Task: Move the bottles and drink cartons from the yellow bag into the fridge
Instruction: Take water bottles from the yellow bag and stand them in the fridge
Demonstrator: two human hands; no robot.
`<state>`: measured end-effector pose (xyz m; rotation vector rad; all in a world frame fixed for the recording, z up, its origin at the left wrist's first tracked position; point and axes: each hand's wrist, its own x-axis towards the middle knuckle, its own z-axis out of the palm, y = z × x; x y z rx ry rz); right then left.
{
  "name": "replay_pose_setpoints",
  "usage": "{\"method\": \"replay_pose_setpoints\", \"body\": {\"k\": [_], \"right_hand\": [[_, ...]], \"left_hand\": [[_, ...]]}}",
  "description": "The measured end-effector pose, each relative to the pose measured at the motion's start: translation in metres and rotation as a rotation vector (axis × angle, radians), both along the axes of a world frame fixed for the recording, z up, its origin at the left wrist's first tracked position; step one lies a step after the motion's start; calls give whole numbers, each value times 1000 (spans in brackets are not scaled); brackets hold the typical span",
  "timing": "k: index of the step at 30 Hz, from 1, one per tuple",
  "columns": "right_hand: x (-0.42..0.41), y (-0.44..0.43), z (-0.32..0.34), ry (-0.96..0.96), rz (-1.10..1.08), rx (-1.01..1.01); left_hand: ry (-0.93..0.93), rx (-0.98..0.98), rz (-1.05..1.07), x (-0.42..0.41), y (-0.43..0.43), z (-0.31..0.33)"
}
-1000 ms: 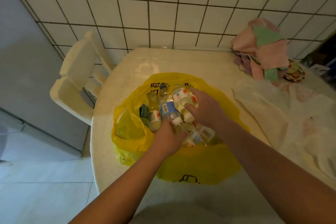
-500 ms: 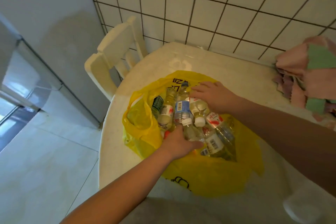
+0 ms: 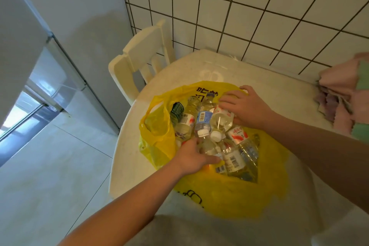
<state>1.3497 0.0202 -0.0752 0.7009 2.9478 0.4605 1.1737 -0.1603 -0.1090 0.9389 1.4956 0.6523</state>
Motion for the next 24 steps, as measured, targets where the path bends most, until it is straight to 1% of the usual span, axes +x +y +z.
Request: {"method": "replay_pose_setpoints", "body": {"k": [4, 8, 13, 16, 20, 24], "right_hand": [[2, -9, -3, 106, 11, -77], [2, -15, 5, 270, -87, -144], [3, -44, 24, 563, -273, -374], [7, -67, 34, 727, -326, -437], [12, -97, 49, 1037, -451, -548], [14, -118, 60, 1329, -508, -621]], "left_hand": [[-34, 34, 44, -4, -8, 6], [-37, 110, 111, -12, -18, 9], [-14, 231, 198, -20, -24, 23], [10, 333, 242, -25, -27, 36], [32, 458, 302, -27, -34, 57], [26, 549, 387, -30, -41, 74]]}}
